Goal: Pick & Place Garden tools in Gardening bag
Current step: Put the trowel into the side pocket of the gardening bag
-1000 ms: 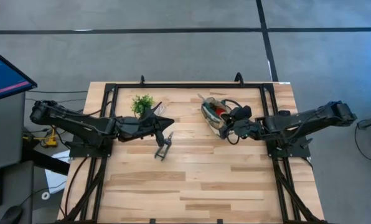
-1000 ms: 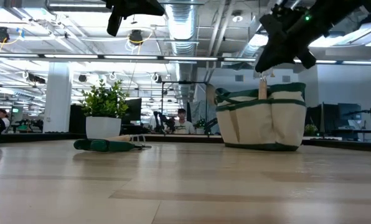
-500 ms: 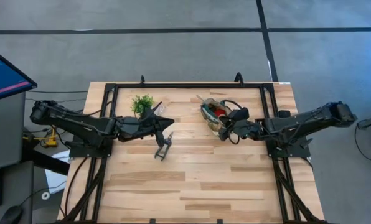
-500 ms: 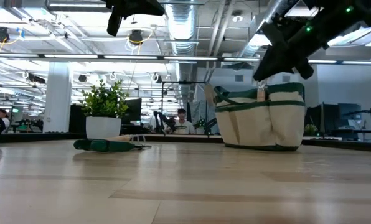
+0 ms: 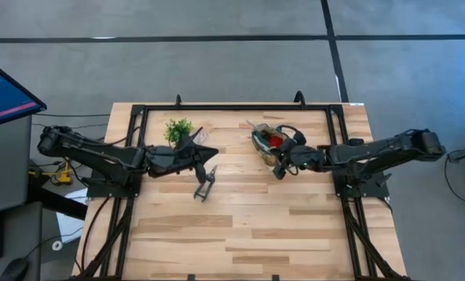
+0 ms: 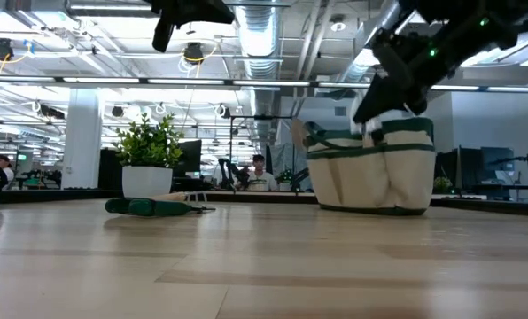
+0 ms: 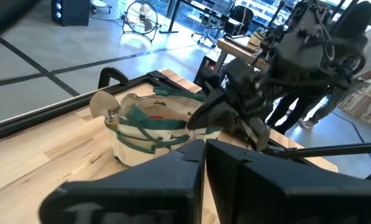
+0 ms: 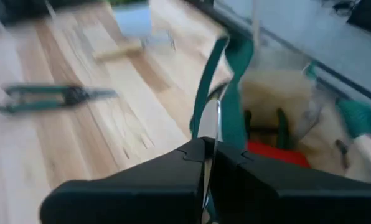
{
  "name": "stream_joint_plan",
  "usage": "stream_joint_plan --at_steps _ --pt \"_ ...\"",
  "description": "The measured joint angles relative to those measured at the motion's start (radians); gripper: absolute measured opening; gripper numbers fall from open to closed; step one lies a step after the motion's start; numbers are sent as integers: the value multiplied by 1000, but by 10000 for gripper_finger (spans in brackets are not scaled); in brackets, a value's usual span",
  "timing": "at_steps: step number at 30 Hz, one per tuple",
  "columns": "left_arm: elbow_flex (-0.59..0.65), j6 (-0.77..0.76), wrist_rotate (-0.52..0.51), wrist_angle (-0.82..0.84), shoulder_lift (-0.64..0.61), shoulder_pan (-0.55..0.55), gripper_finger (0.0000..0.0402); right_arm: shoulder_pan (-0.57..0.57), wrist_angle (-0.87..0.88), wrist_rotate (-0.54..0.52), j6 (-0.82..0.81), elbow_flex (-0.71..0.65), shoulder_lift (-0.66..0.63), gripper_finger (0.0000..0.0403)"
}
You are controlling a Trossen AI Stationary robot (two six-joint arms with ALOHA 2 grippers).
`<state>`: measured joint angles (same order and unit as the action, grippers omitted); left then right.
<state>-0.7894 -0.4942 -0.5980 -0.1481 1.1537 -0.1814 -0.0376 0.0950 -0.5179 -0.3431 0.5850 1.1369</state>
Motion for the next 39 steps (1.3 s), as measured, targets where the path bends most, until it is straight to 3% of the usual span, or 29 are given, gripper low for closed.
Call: stream_joint_plan --at_steps 11,22,29,39 --pt "0 0 0 16 0 13 3 17 14 19 36 64 151 0" --pt "0 0 0 21 0 13 3 81 100 27 89 132 153 12" --pt "0 0 0 27 0 13 3 71 106 26 88 135 136 66" --pt "0 -3 0 41 0 13 3 72 276 21 81 201 20 200"
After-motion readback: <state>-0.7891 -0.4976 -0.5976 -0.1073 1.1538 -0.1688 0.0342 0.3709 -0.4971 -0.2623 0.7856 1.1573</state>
